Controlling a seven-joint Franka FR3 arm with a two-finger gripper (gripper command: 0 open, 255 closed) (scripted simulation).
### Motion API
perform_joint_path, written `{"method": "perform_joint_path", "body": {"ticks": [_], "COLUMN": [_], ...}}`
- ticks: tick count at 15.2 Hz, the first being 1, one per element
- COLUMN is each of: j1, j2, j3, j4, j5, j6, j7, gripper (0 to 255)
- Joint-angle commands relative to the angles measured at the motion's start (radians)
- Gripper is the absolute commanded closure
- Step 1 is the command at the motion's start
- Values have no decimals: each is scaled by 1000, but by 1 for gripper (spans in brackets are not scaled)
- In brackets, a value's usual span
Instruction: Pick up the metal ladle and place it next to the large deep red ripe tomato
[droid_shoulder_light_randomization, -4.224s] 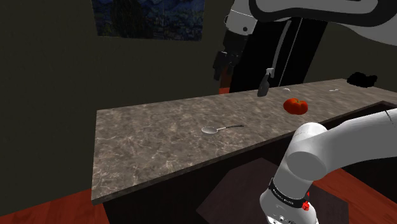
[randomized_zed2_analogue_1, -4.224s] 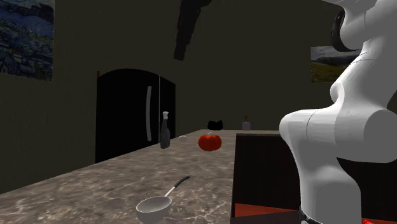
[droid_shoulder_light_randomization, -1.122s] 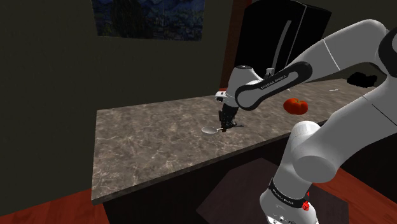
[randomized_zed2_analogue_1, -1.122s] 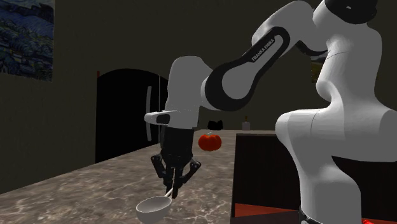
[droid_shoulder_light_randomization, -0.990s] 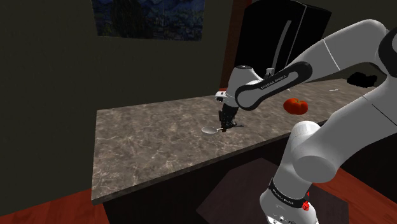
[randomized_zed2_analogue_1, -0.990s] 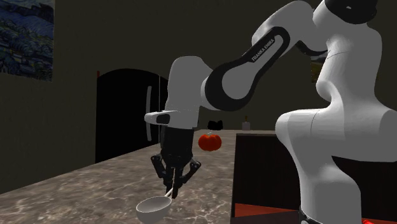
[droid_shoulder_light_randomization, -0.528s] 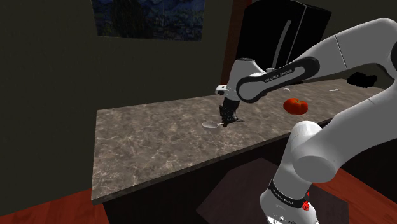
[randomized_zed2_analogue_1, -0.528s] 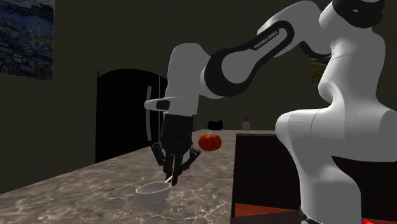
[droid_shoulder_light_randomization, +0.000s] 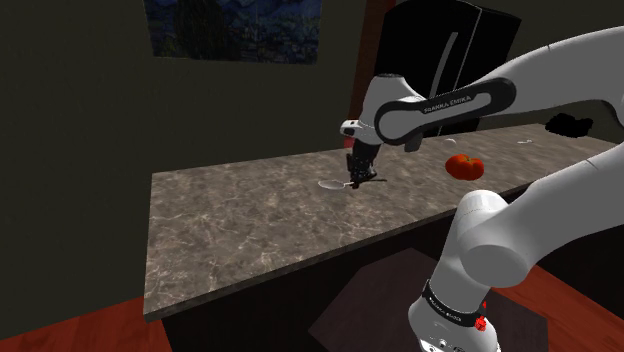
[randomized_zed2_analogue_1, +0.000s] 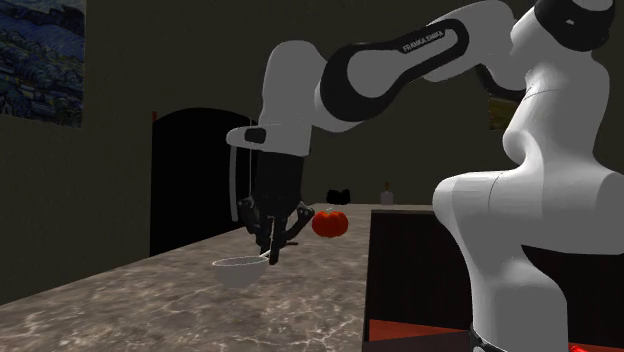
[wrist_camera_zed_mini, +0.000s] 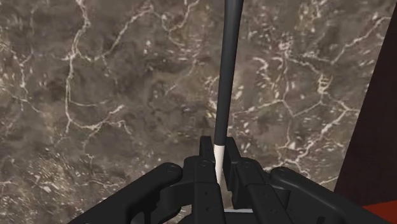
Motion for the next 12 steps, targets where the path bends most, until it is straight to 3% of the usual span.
{"method": "perform_joint_path", "body": {"ticks": [1, 12], "j1": [-1, 10], "j2": [-20, -68], "j3": [9, 52], "j4": [14, 131], "j5": [5, 41], "j6": [-34, -200], "j7": [-1, -8], "gripper": [255, 255]}}
